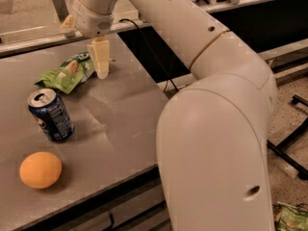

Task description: Pick green rice chip bag

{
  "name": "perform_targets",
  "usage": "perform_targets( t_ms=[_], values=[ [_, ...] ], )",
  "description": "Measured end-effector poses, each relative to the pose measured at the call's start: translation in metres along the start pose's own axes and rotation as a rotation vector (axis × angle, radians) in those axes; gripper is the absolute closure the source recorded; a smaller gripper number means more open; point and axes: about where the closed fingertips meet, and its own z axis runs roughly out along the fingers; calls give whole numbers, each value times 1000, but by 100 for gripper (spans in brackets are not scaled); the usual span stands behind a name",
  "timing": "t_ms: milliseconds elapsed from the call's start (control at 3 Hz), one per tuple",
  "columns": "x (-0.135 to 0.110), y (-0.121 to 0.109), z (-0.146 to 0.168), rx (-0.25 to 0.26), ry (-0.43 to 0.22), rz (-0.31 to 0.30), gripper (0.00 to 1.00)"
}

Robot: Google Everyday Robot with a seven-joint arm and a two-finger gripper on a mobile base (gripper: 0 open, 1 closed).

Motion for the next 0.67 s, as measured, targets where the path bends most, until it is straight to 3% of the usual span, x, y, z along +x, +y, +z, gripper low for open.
perform_targets(
  t_ms=[333,667],
  values=[
    [-21,-8,23,-8,-39,1,0],
    [-30,-7,42,-2,-38,0,0]
  ],
)
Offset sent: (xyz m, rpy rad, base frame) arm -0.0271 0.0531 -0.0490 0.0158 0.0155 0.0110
